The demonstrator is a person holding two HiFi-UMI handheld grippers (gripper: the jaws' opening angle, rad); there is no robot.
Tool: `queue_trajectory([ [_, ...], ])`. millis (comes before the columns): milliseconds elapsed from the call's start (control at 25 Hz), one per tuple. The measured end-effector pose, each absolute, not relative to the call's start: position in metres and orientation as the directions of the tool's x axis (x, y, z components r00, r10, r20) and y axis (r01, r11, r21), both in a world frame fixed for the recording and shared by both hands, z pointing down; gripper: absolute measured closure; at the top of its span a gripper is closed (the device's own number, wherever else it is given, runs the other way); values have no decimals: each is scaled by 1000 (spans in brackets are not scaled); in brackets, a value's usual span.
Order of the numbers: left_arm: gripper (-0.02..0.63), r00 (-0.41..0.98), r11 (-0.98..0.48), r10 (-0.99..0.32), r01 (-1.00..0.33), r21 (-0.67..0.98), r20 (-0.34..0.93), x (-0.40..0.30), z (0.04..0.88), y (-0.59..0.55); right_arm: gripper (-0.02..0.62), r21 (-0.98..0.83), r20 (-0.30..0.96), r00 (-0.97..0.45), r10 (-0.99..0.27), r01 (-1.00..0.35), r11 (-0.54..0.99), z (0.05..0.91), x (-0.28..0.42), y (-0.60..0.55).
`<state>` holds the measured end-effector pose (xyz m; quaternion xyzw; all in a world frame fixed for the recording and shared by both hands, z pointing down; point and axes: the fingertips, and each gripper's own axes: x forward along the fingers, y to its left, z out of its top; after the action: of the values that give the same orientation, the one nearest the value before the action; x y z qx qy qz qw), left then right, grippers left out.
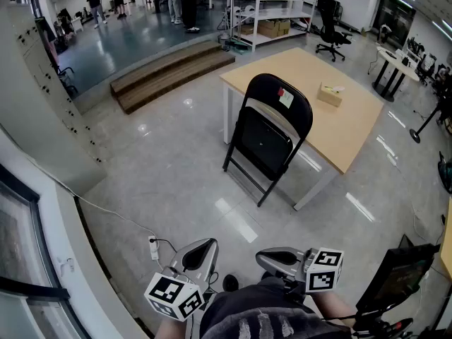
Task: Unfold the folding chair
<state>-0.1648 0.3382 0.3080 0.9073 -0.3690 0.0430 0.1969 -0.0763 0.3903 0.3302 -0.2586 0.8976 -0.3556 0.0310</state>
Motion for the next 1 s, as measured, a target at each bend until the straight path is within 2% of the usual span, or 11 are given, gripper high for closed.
queue_trajectory([
  [480, 606, 693, -618, -670, -719, 317, 267, -137, 313, 297, 597, -671, 112, -903, -414, -376, 639, 341, -59, 338],
  [1000, 606, 679, -636, -653, -732, 245, 336, -10, 304, 211, 597, -724, 50, -898, -438, -334, 603, 351, 64, 250],
])
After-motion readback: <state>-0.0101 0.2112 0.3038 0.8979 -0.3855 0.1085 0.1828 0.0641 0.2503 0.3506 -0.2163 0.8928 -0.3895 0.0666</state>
